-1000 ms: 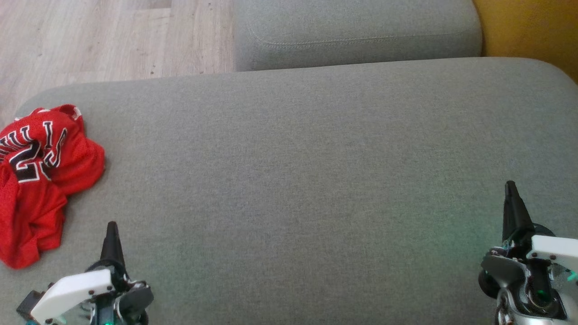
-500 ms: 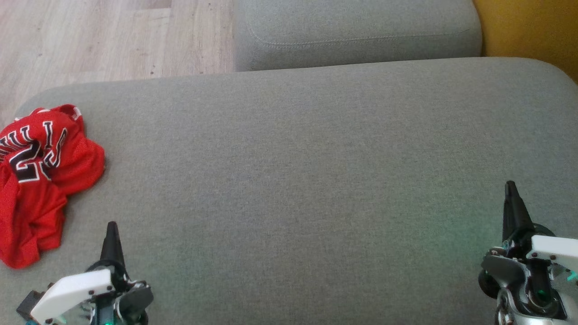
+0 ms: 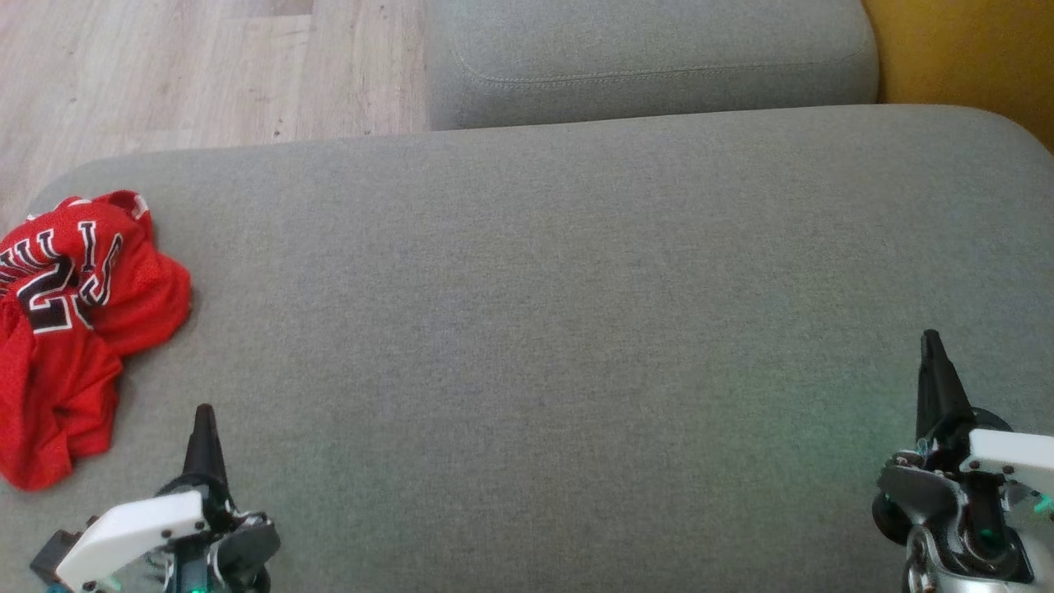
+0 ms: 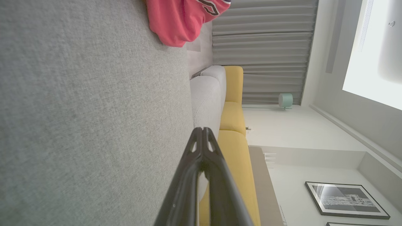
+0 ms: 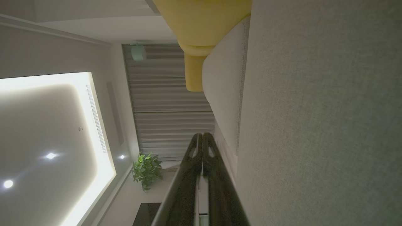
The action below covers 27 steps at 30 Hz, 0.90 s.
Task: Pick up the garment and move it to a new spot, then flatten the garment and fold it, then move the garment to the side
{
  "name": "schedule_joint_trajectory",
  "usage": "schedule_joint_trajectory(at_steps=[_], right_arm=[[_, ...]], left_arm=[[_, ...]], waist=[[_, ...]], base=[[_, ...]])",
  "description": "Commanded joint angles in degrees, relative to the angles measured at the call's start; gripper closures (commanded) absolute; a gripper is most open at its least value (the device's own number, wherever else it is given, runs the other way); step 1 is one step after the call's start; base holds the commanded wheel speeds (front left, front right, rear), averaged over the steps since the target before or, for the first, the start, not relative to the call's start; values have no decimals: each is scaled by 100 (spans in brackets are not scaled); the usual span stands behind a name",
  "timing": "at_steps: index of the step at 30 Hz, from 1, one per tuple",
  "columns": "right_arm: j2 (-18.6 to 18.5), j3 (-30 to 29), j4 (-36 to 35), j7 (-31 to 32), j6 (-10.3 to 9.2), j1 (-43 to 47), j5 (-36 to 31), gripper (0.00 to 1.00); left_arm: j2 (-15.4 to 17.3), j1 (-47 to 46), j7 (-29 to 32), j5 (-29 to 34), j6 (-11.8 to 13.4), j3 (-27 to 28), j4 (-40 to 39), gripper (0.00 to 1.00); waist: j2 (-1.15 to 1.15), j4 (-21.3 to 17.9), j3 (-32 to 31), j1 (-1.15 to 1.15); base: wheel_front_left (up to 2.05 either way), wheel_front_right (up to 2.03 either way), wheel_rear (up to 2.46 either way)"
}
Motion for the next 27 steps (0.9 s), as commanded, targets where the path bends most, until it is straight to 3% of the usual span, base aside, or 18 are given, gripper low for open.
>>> schedule_joint_trajectory(at_steps=[1,27], right_arm=[[-28,120,-221,31,20,-117,43,100],[-28,120,-221,31,20,-117,43,100]], left_arm=[[32,-283,17,-32,-36,228,-210,100],[32,-283,17,-32,-36,228,-210,100]], waist=[[0,0,0,0],[0,0,0,0]], base=[[0,0,0],[0,0,0]])
